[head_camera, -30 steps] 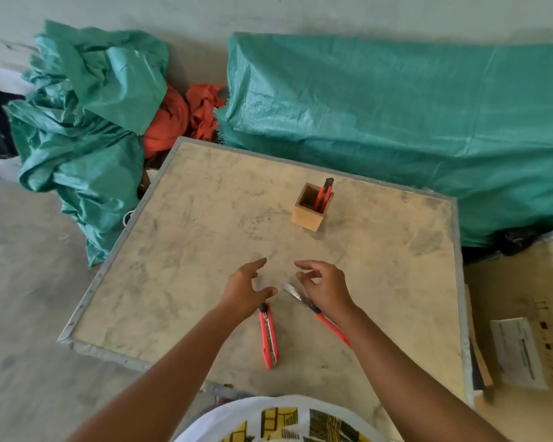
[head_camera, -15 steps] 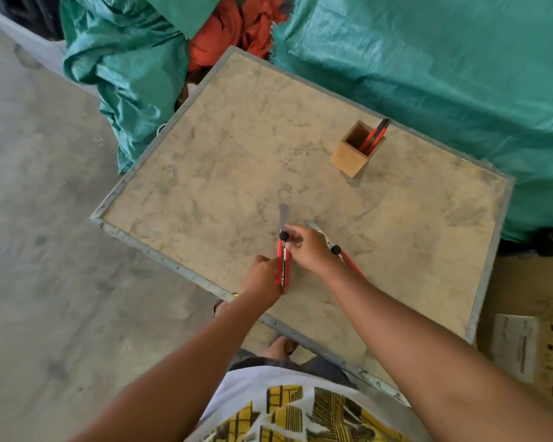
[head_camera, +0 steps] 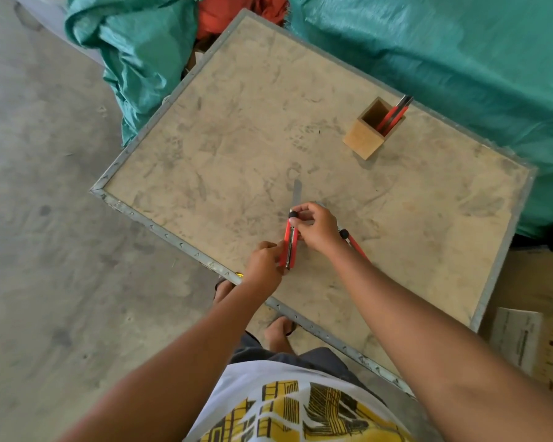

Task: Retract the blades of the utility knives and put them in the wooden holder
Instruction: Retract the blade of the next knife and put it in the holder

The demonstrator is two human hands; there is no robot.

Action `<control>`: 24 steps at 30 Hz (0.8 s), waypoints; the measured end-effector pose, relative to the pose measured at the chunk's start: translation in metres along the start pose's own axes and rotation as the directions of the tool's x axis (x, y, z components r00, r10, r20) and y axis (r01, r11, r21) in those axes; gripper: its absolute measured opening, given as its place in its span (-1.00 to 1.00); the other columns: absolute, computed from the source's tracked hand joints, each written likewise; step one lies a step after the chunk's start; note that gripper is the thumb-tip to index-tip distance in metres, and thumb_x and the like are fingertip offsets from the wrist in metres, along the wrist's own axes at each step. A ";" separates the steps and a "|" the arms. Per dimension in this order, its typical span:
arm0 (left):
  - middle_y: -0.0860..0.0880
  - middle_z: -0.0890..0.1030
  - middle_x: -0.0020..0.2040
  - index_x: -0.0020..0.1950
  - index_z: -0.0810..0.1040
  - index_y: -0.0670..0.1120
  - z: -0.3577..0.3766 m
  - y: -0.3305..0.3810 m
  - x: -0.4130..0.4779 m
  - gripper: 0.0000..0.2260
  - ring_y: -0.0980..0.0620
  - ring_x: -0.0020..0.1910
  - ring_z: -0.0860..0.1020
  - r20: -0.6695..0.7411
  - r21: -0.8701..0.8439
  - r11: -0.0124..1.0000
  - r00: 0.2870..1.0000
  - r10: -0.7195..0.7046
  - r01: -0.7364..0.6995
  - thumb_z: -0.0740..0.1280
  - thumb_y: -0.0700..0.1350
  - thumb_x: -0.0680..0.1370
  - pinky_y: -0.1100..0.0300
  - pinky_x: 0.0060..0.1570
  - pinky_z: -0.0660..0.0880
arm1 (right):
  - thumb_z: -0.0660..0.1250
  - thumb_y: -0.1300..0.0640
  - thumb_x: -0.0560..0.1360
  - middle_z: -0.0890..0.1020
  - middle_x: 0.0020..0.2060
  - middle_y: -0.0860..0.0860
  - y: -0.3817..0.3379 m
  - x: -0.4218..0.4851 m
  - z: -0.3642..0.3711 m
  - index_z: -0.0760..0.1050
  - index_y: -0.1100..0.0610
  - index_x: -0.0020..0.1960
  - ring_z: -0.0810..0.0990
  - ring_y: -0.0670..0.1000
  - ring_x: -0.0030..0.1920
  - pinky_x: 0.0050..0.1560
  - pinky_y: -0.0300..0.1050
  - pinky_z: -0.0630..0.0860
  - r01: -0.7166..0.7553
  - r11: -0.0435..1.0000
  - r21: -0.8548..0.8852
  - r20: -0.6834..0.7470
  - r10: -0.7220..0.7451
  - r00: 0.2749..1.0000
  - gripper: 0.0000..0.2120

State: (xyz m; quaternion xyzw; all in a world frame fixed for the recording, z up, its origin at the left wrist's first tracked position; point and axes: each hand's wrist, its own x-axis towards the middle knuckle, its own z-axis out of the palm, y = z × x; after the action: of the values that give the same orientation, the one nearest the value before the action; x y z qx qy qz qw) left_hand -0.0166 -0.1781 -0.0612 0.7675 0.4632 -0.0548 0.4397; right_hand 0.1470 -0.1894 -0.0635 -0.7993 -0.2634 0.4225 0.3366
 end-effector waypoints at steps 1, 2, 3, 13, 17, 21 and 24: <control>-0.13 0.52 0.16 0.33 0.54 -0.10 -0.002 0.000 -0.001 -0.60 -0.03 -0.04 0.54 0.009 0.000 1.000 1.000 0.017 -0.017 0.42 -0.30 0.51 0.27 -0.05 0.55 | 0.47 0.21 0.52 0.68 -0.12 -0.11 -0.001 -0.001 -0.003 0.60 -0.03 0.02 0.72 -0.01 -0.03 -0.08 0.07 0.74 0.003 1.000 0.022 -0.003 -0.003 1.000 -0.83; -0.11 0.54 0.13 0.36 0.52 -0.08 -0.006 0.001 -0.002 -0.56 0.02 -0.09 0.54 0.019 -0.021 1.000 1.000 0.022 -0.021 0.42 -0.31 0.50 0.37 -0.13 0.49 | 0.47 0.22 0.52 0.68 -0.11 -0.09 -0.003 -0.003 -0.007 0.61 -0.02 0.04 0.73 0.01 -0.02 -0.10 0.06 0.75 0.009 0.999 0.047 -0.008 -0.009 1.000 -0.83; -0.11 0.56 0.11 0.39 0.50 -0.07 -0.011 0.004 -0.004 -0.54 0.05 -0.15 0.55 0.036 -0.060 0.998 0.999 0.019 -0.017 0.41 -0.33 0.51 0.47 -0.21 0.45 | 0.47 0.23 0.52 0.68 -0.09 -0.07 -0.006 -0.005 -0.011 0.61 0.00 0.05 0.73 0.03 -0.01 -0.11 0.06 0.75 0.015 0.997 0.074 -0.013 -0.014 1.000 -0.82; 0.04 0.61 0.13 0.42 0.46 0.03 -0.080 0.049 -0.021 -0.48 0.04 -0.16 0.65 0.068 -0.240 0.944 0.966 0.248 -0.225 0.45 -0.27 0.49 0.25 -0.14 0.64 | 0.49 0.28 0.51 0.74 -0.03 0.14 -0.061 -0.050 -0.077 0.66 0.19 0.10 0.79 0.09 -0.11 -0.11 0.03 0.74 0.100 0.927 0.362 -0.092 -0.071 0.993 -0.83; 0.03 0.59 0.08 0.35 0.50 0.04 -0.099 0.068 -0.020 -0.51 0.13 -0.28 0.59 0.021 -0.384 0.883 0.954 0.300 -0.269 0.42 -0.35 0.50 0.10 -0.12 0.68 | 0.50 0.29 0.50 0.75 0.05 0.10 -0.082 -0.067 -0.089 0.68 0.18 0.13 0.78 0.03 -0.10 -0.13 0.00 0.74 0.167 0.925 0.342 -0.070 -0.152 0.986 -0.79; 0.03 0.60 0.04 0.34 0.54 -0.05 -0.122 0.080 -0.015 -0.56 0.12 -0.30 0.57 -0.033 -0.450 0.838 0.943 0.331 -0.310 0.42 -0.35 0.50 0.11 -0.11 0.68 | 0.49 0.27 0.51 0.78 -0.06 0.02 -0.095 -0.082 -0.090 0.71 0.04 0.08 0.79 0.03 -0.07 -0.14 -0.02 0.74 0.211 0.927 0.311 -0.019 -0.216 0.976 -0.80; -0.03 0.61 0.05 0.34 0.55 -0.07 -0.139 0.086 -0.013 -0.56 0.05 -0.27 0.56 -0.050 -0.493 0.803 0.933 0.358 -0.335 0.42 -0.36 0.49 0.12 -0.13 0.68 | 0.50 0.28 0.50 0.78 -0.06 0.03 -0.105 -0.090 -0.087 0.72 0.11 0.10 0.78 0.05 -0.07 -0.14 -0.05 0.73 0.255 0.935 0.247 -0.020 -0.258 0.966 -0.80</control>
State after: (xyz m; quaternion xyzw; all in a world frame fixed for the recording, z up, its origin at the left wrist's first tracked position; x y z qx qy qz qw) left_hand -0.0036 -0.1018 0.0834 0.6995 0.3038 0.1292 0.6338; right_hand 0.1616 -0.2134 0.0972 -0.7072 -0.3128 0.4097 0.4839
